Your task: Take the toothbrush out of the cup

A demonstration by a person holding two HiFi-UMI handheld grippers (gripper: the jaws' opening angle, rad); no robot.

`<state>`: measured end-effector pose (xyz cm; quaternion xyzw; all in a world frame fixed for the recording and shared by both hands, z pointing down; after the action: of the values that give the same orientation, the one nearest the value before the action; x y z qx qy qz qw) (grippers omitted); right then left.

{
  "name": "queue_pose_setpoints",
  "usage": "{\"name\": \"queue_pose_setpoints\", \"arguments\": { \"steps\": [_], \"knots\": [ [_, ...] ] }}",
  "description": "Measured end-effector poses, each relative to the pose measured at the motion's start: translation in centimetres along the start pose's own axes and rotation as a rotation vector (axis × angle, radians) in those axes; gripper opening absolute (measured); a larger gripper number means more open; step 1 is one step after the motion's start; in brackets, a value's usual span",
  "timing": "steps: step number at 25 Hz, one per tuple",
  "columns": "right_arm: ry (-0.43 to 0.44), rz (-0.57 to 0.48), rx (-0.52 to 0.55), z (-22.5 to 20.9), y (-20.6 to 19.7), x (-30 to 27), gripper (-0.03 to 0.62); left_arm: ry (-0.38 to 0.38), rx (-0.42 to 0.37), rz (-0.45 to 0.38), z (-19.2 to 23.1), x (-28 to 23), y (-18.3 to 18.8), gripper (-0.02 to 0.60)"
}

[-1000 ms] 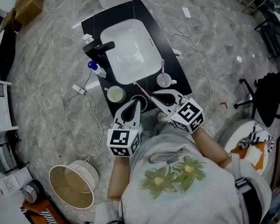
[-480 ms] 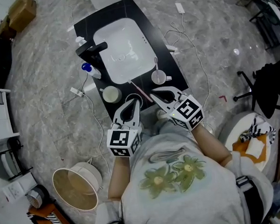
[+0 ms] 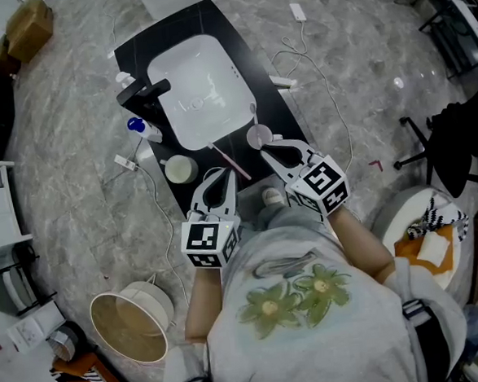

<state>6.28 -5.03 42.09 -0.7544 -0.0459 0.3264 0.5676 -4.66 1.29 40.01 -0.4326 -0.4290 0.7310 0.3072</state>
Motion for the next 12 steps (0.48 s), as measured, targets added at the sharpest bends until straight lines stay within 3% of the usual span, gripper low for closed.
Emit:
{"name": "queue_pose_setpoints", "arguments": {
  "steps": [6,12],
  "knots": [
    [-0.011,0.022,0.006,-3.2,0.2,-0.6,0.046,0.016,0.009,-0.004,-0.2,-2.3,0.9,0.018],
    [0.032,0.043,0.003,-5.7,0.2,-1.5,0.046,0.053,0.02,-0.002,0.1,-4.6,1.4,0.018]
  ]
}}
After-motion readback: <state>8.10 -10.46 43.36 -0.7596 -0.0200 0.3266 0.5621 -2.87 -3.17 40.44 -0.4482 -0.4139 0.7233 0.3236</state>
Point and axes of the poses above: the fingertips, and each gripper's own axes: x backward along the fingers, z to its left, y out of its top, the point moved 4 cm from there along x, backward along the fingers, and after that the axes turned 3 degrees about -y, right-handed, at the moved point
